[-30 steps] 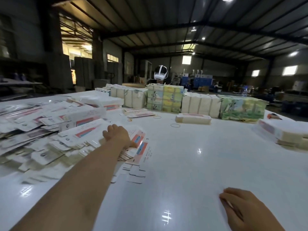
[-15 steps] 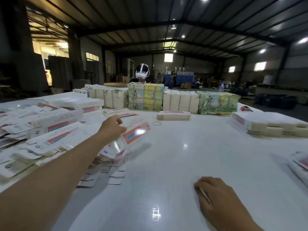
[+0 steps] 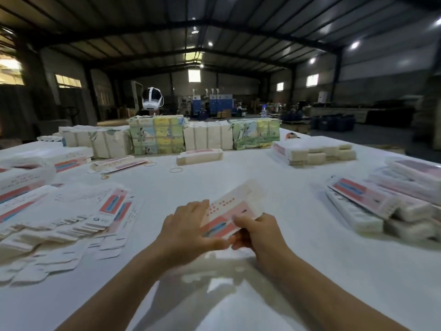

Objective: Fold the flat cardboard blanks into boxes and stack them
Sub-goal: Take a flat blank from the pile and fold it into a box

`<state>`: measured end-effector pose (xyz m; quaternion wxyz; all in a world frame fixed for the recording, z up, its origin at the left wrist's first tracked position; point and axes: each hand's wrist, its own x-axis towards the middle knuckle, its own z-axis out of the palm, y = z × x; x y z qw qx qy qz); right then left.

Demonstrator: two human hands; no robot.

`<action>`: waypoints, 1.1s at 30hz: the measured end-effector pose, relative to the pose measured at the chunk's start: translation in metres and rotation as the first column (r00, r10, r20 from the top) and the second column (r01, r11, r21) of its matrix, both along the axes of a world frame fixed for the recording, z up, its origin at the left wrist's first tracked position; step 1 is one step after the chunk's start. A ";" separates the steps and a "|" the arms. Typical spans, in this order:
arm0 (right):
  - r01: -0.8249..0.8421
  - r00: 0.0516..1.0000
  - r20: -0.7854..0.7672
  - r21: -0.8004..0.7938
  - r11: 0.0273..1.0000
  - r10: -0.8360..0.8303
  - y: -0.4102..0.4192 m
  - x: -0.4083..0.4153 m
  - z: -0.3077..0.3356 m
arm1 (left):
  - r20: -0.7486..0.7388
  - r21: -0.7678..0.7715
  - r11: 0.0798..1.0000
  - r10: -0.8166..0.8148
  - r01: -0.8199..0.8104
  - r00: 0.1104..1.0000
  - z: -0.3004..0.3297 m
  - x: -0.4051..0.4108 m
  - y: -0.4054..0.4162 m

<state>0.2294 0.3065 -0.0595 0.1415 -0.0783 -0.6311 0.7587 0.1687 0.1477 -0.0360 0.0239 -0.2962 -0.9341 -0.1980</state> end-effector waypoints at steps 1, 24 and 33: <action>-0.010 1.000 -0.017 0.042 0.999 0.011 -0.002 0.001 0.001 | -0.086 -0.049 0.999 -0.025 0.020 0.996 0.000 0.004 0.010; -0.495 0.855 -0.271 -0.176 0.851 0.441 0.017 0.021 0.028 | -0.404 0.441 0.773 -0.282 0.456 0.870 -0.001 0.021 0.007; -0.402 0.899 -0.146 0.095 0.911 0.413 0.034 0.021 0.033 | -0.558 0.163 0.905 -0.243 0.393 0.793 0.001 0.021 0.002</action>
